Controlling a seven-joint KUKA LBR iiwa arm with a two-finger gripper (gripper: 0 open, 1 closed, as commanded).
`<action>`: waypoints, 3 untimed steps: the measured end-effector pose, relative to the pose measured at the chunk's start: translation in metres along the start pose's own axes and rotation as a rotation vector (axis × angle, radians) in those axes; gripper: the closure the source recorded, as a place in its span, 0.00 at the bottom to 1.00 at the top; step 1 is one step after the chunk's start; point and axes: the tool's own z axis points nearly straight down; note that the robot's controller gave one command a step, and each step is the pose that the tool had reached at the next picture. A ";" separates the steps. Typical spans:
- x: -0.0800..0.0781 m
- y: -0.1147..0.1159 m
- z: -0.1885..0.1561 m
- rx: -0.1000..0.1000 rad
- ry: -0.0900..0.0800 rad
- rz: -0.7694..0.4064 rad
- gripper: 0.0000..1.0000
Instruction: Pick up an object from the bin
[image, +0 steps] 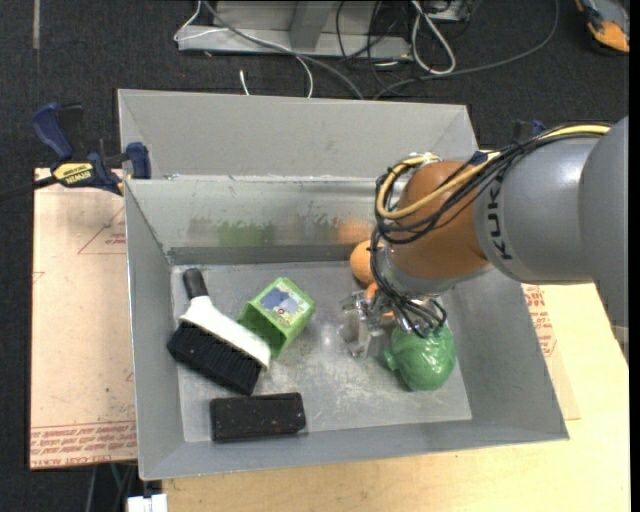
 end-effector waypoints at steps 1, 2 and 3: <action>-0.018 0.025 0.001 0.008 0.001 -0.066 1.00; -0.026 0.050 0.001 0.000 -0.004 -0.072 1.00; -0.013 0.106 0.002 0.010 -0.008 -0.165 1.00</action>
Offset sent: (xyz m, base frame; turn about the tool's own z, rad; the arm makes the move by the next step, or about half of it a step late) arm 0.0022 0.0004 -0.0037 0.0304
